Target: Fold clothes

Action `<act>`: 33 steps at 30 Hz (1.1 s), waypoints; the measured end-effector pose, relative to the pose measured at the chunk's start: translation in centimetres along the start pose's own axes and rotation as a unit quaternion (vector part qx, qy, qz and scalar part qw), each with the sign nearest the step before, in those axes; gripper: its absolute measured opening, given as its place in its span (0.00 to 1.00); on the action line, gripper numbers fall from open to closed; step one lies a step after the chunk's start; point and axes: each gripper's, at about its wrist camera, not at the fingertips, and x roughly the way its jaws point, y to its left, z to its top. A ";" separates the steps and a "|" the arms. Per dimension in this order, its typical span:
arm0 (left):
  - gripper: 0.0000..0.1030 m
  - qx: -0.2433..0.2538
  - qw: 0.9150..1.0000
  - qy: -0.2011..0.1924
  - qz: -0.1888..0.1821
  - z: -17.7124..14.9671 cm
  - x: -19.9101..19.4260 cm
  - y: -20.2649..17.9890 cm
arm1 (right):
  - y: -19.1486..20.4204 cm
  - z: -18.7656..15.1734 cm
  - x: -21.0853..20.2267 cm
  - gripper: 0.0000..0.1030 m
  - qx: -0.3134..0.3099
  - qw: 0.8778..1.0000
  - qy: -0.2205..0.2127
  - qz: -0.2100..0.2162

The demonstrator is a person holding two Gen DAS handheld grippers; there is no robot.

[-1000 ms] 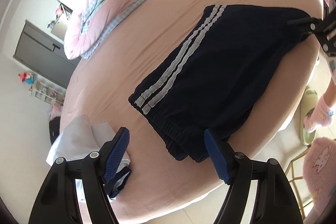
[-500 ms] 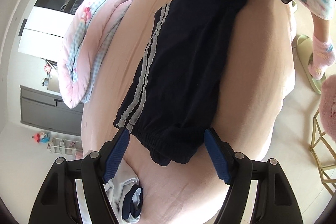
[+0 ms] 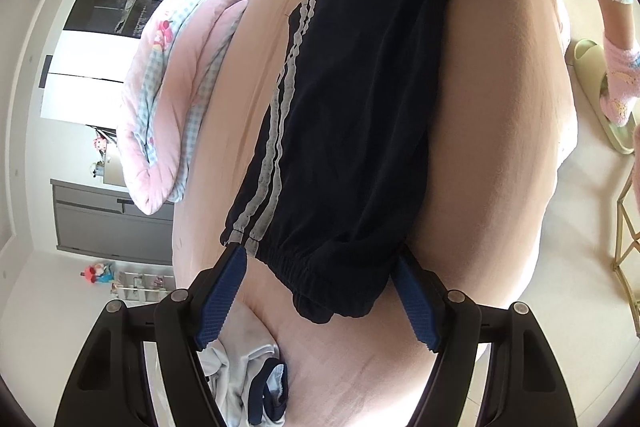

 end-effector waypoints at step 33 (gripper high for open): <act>0.70 0.095 0.992 -0.014 0.078 -0.6 0.5 -2.1 | 2.5 -0.5 -1.4 0.60 -0.039 0.999 -0.013 -0.001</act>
